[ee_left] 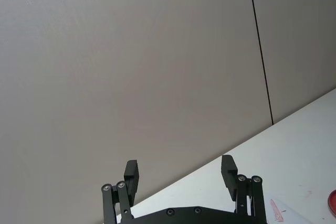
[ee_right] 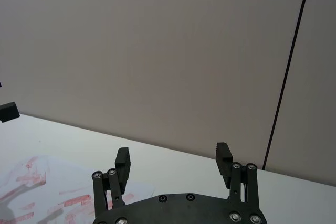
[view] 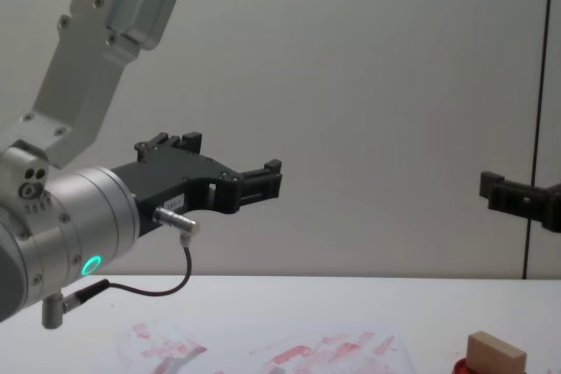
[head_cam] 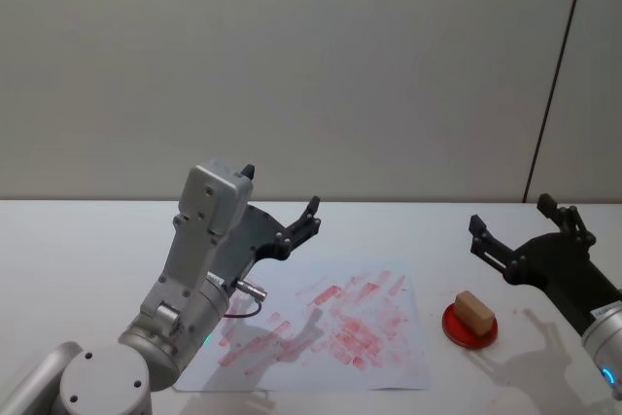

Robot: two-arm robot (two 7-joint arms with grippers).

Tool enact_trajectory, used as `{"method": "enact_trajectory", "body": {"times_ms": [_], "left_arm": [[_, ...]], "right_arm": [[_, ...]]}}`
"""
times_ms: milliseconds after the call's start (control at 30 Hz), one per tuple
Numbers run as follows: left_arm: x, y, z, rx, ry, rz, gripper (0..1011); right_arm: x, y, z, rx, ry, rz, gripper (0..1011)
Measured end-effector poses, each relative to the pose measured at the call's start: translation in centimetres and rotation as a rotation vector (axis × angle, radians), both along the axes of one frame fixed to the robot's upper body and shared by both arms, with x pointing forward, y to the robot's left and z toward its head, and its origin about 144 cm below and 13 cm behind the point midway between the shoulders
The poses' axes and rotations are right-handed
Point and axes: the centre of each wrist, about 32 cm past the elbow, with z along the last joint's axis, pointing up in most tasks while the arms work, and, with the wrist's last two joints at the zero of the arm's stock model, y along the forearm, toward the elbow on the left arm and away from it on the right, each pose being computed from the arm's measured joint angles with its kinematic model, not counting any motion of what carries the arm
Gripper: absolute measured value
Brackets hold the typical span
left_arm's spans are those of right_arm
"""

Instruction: Use the one hand to pick up the stamp and affix it onto the A4 paper.

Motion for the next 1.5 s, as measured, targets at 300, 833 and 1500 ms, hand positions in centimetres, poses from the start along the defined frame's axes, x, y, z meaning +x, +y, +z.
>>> {"method": "enact_trajectory", "body": {"times_ms": [300, 833, 1500], "left_arm": [[0.0, 0.0, 0.0, 0.000, 0.000, 0.000, 1002], [0.0, 0.0, 0.0, 0.000, 0.000, 0.000, 1002], [0.0, 0.0, 0.0, 0.000, 0.000, 0.000, 1003]], "right_arm": [[0.5, -0.7, -0.6, -0.030, 0.038, 0.034, 1001], [1.5, -2.6, -2.6, -0.124, 0.148, 0.115, 1001], [2.4, -2.9, -4.9, -0.176, 0.272, 0.162, 1001]]}}
